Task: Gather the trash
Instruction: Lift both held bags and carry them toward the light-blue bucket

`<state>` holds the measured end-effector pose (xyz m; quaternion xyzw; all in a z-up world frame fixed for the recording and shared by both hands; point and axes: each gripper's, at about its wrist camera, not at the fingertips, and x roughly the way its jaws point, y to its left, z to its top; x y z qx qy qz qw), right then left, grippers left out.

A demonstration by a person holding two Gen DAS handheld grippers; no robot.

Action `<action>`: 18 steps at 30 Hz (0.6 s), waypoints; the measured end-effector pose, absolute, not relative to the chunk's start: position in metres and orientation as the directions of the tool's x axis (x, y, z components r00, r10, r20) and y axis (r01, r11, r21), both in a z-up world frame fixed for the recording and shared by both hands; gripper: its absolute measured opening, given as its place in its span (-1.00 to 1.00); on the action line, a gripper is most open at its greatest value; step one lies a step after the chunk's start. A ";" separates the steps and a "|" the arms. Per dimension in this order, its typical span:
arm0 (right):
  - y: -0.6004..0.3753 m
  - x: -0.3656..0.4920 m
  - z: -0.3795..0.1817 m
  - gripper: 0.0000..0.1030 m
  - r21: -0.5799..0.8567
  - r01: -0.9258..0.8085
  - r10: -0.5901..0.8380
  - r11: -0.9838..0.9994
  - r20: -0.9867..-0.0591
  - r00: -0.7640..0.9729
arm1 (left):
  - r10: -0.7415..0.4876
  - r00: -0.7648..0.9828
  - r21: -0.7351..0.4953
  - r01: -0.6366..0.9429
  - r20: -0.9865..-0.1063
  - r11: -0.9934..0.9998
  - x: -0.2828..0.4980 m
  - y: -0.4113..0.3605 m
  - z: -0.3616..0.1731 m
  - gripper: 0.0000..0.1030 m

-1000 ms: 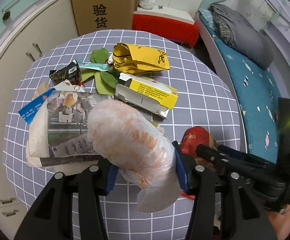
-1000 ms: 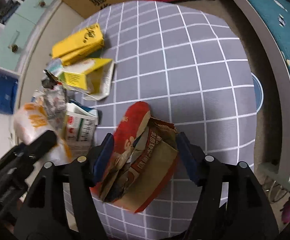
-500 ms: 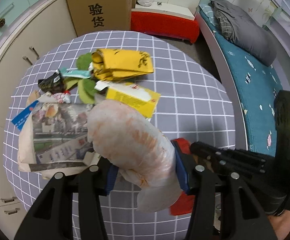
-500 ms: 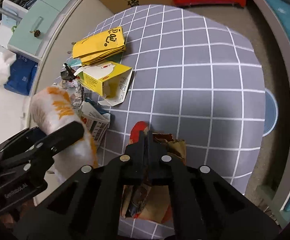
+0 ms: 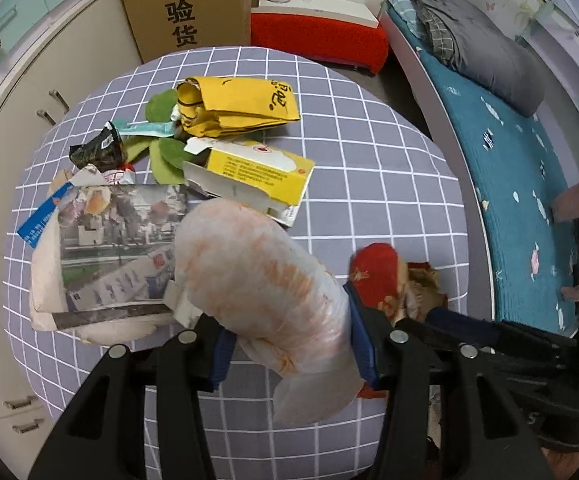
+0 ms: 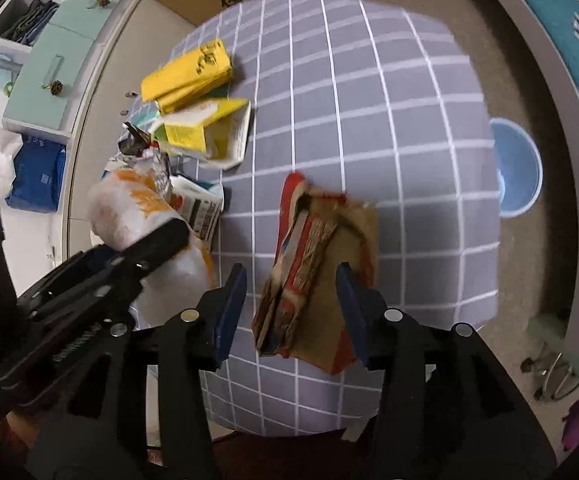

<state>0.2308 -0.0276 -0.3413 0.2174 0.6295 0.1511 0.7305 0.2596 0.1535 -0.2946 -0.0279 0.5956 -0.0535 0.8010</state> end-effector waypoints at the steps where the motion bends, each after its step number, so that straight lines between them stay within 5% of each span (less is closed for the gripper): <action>1: -0.026 0.231 -0.345 -0.16 0.510 0.056 0.498 0.858 -0.854 0.154 | -0.122 0.285 -0.111 0.055 -0.951 0.992 0.259 0.156 -0.294 -0.05; 4: -0.019 0.231 -0.348 -0.26 0.473 0.045 0.460 0.880 -0.872 0.167 | -0.118 0.289 -0.101 0.072 -0.950 0.992 0.258 0.159 -0.293 -0.05; 5: -0.019 0.232 -0.349 -0.52 0.473 0.041 0.460 0.880 -0.871 0.173 | -0.116 0.289 -0.098 0.076 -0.950 0.992 0.257 0.159 -0.292 -0.05; 6: -0.019 0.234 -0.351 -0.55 0.481 0.040 0.468 0.876 -0.867 0.172 | -0.115 0.286 -0.096 0.083 -0.951 0.992 0.257 0.159 -0.292 -0.05; 18: -0.106 0.236 -0.286 -0.60 0.487 0.030 0.440 0.873 -0.813 0.381 | -0.213 0.344 -0.150 0.203 -0.914 0.968 0.280 0.080 -0.250 -0.05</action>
